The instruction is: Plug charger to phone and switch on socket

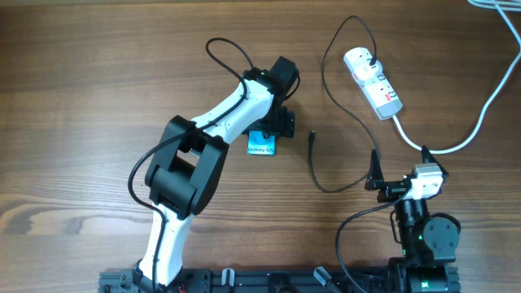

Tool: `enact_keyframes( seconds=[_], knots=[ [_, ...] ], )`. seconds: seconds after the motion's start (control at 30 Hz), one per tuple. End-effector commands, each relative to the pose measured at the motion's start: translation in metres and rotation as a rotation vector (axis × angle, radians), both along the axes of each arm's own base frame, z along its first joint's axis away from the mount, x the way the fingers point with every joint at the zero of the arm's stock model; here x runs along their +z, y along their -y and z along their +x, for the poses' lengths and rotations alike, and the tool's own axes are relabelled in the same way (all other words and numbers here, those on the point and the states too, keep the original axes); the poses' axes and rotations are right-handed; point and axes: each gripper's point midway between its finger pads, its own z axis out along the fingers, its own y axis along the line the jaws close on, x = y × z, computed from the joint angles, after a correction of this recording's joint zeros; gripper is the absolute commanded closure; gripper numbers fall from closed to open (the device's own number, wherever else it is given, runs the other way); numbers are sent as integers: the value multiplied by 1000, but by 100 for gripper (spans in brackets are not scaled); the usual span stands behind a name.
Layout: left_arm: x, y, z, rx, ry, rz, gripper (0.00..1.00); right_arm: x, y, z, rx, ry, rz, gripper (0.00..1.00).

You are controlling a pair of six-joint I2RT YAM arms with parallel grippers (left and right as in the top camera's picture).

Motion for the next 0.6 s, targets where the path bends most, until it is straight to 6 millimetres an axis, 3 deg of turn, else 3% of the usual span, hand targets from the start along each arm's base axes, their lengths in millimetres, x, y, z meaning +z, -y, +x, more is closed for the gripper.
enact_keyframes(
  seconds=[0.0, 0.57],
  knots=[
    [-33, -2, -14, 16, -77, 17, 0, 0, -1, 0, 4, 2, -5, 0],
    [-32, -15, -4, 37, -43, 53, 0, 0, -1, 0, 4, 2, -5, 0]
  ],
)
